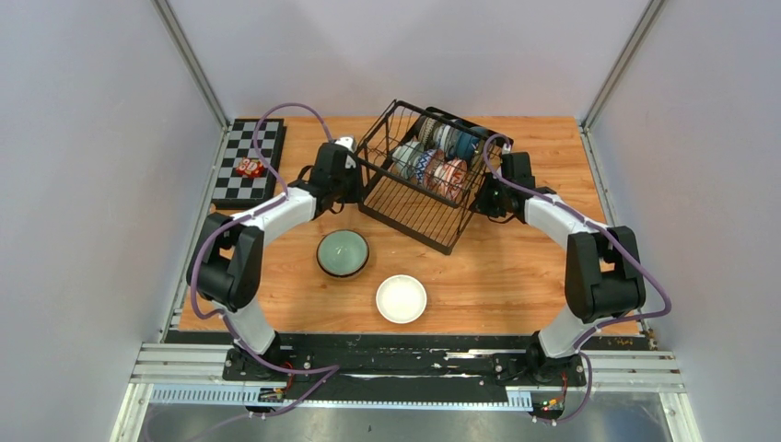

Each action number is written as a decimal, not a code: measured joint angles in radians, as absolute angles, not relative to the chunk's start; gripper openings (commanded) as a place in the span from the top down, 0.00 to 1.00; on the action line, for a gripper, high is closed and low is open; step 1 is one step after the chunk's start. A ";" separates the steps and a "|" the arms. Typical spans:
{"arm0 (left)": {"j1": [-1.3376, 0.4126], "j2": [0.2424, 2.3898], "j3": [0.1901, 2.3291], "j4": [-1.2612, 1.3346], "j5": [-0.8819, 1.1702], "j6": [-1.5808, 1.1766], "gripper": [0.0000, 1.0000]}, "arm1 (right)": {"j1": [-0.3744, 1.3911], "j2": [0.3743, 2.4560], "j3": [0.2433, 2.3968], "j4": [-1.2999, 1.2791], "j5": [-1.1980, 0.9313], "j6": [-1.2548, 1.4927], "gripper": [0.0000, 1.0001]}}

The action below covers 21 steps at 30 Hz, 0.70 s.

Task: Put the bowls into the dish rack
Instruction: Adjust the dish rack at the center of the board.

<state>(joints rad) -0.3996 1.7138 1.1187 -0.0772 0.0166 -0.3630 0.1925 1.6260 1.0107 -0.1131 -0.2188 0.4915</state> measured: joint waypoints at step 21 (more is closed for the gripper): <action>-0.404 1.842 1.148 -0.009 -0.002 -0.299 1.00 | 0.189 1.616 0.990 -0.079 -0.233 0.471 0.97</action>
